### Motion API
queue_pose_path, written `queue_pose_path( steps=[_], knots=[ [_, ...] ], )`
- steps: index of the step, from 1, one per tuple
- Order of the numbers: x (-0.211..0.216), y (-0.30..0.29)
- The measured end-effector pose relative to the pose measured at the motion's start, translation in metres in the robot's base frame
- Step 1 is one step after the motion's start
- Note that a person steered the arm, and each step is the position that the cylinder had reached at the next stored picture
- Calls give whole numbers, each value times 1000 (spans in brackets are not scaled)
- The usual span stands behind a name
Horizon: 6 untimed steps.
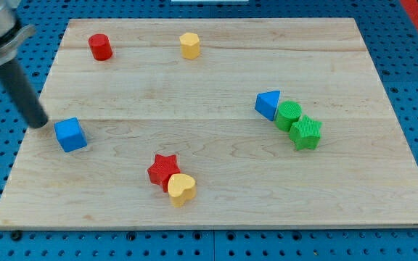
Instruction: Move your arm horizontally to the green star
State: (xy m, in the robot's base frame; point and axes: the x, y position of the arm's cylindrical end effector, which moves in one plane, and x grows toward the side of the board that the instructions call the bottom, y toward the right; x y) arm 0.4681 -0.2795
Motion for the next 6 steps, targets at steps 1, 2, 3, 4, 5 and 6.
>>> queue_pose_path(
  steps=[1,2,3,4,5,6],
  knots=[
    [30,50],
    [30,120],
    [30,175],
    [30,191],
    [30,194],
    [30,194]
  ],
)
